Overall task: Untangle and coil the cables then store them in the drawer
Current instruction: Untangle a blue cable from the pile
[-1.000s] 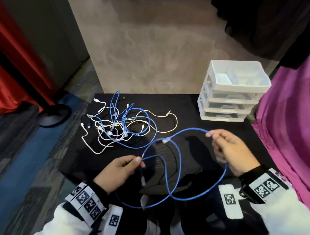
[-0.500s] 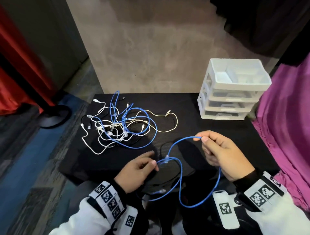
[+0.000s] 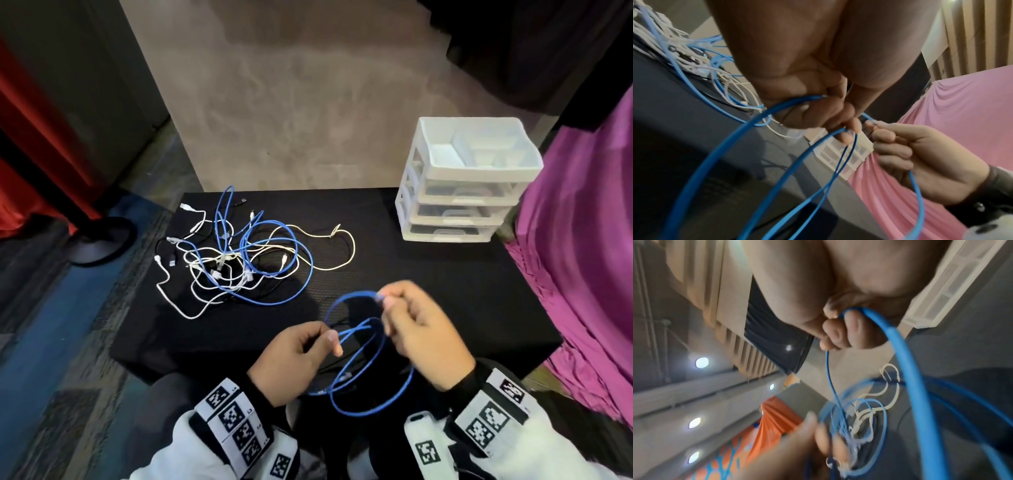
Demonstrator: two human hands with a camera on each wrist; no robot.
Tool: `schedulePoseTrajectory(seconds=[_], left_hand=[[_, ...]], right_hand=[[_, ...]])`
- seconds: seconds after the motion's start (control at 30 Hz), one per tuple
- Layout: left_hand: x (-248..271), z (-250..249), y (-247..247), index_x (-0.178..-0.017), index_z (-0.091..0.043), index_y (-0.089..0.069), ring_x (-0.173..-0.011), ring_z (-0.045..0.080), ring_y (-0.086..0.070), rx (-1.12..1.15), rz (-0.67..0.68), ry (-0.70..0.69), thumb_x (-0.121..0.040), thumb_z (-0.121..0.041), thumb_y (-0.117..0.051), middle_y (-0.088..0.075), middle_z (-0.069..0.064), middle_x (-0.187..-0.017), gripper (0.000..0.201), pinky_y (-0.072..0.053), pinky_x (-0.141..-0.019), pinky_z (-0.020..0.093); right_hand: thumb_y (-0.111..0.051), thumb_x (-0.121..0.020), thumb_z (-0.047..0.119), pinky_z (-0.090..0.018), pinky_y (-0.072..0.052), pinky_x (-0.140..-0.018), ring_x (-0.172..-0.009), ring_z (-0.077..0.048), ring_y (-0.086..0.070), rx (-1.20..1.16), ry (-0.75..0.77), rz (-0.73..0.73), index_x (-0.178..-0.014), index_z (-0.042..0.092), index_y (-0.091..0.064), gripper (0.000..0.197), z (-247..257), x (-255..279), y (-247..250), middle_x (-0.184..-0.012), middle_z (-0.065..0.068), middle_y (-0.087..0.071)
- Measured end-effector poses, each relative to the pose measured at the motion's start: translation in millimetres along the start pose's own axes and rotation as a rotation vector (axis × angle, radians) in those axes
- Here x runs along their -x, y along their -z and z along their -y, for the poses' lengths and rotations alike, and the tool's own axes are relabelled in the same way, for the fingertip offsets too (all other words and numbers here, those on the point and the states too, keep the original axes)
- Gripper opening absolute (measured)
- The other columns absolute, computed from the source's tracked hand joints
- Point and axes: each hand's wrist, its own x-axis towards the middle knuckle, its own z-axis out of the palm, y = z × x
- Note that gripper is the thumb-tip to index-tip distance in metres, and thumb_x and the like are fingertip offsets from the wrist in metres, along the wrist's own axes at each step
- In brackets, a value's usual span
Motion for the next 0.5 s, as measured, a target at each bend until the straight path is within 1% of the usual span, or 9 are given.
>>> schedulePoseTrajectory(seconds=[0.07, 0.13, 0.17, 0.23, 0.3, 0.33, 0.4, 0.43, 0.5], left_hand=[[2, 13, 7, -0.08, -0.014, -0.068, -0.058, 0.011, -0.049, 0.035, 0.009, 0.122, -0.103, -0.029, -0.057, -0.055, 0.006, -0.066, 0.03, -0.041, -0.058, 0.023], [5, 27, 18, -0.079, -0.017, -0.07, -0.063, 0.012, -0.056, 0.04, -0.027, 0.212, -0.098, -0.032, -0.059, -0.062, 0.001, -0.068, 0.027, -0.045, -0.065, 0.026], [7, 32, 23, -0.081, -0.017, -0.071, -0.067, 0.01, -0.06, 0.033, -0.068, 0.232, -0.098, -0.028, -0.061, -0.068, -0.003, -0.071, 0.022, -0.047, -0.069, 0.026], [10, 35, 33, -0.095, -0.017, -0.072, -0.078, 0.003, -0.064, -0.021, -0.18, 0.215, -0.098, -0.011, -0.062, -0.074, -0.006, -0.086, 0.012, -0.048, -0.078, 0.015], [9, 30, 39, -0.105, -0.016, -0.071, -0.09, 0.002, -0.066, -0.063, -0.308, 0.159, -0.098, -0.007, -0.062, -0.074, -0.004, -0.1, 0.015, -0.045, -0.084, 0.007], [8, 26, 40, -0.106, -0.016, -0.071, -0.095, 0.006, -0.067, -0.033, -0.371, 0.131, -0.099, -0.009, -0.061, -0.074, -0.002, -0.103, 0.015, -0.046, -0.088, 0.009], [7, 6, 39, -0.107, -0.015, -0.072, -0.102, 0.015, -0.07, 0.13, -0.472, 0.061, -0.102, -0.017, -0.057, -0.076, 0.001, -0.104, 0.016, -0.051, -0.098, 0.025], [6, -8, 37, -0.108, -0.014, -0.071, -0.104, 0.017, -0.07, 0.221, -0.493, 0.019, -0.103, -0.024, -0.053, -0.076, 0.001, -0.107, 0.021, -0.052, -0.099, 0.032], [7, -40, 36, -0.114, -0.013, -0.07, -0.109, 0.016, -0.07, 0.315, -0.45, -0.084, -0.105, -0.037, -0.046, -0.075, 0.002, -0.113, 0.035, -0.053, -0.098, 0.034]], right_hand=[[-0.042, -0.11, 0.009, -0.018, -0.026, -0.038, -0.041, -0.007, -0.034, -0.177, 0.027, -0.2, -0.106, 0.009, -0.055, 0.013, 12, -8, 8, -0.064, -0.003, -0.051], [-0.04, -0.111, 0.01, -0.021, -0.022, -0.04, -0.042, -0.012, -0.031, -0.288, 0.058, -0.297, -0.108, 0.012, -0.052, 0.013, 24, -14, 22, -0.066, 0.0, -0.052], [-0.039, -0.112, 0.01, -0.024, -0.021, -0.041, -0.042, -0.012, -0.031, -0.323, 0.062, -0.305, -0.108, 0.013, -0.051, 0.013, 29, -16, 28, -0.067, -0.001, -0.051], [-0.039, -0.111, 0.009, -0.025, -0.02, -0.043, -0.043, -0.012, -0.03, -0.351, 0.047, -0.276, -0.105, 0.013, -0.052, 0.016, 35, -18, 37, -0.068, -0.002, -0.05], [-0.04, -0.111, 0.009, -0.026, -0.015, -0.045, -0.043, -0.012, -0.026, -0.344, 0.038, -0.222, -0.104, 0.012, -0.055, 0.017, 39, -17, 43, -0.068, -0.002, -0.049], [-0.04, -0.11, 0.009, -0.026, -0.013, -0.045, -0.043, -0.012, -0.024, -0.337, 0.038, -0.196, -0.103, 0.012, -0.056, 0.018, 41, -16, 45, -0.067, -0.002, -0.049], [-0.042, -0.11, 0.009, -0.026, -0.012, -0.045, -0.044, -0.012, -0.022, -0.307, 0.045, -0.14, -0.102, 0.013, -0.06, 0.02, 46, -13, 44, -0.065, -0.002, -0.047], [-0.042, -0.11, 0.009, -0.026, -0.013, -0.045, -0.046, -0.012, -0.021, -0.286, 0.049, -0.117, -0.102, 0.013, -0.061, 0.021, 49, -11, 43, -0.065, -0.003, -0.047], [-0.045, -0.109, 0.009, -0.026, -0.013, -0.045, -0.048, -0.014, -0.022, -0.219, 0.072, -0.048, -0.103, 0.013, -0.063, 0.02, 56, -8, 38, -0.064, -0.005, -0.048]])
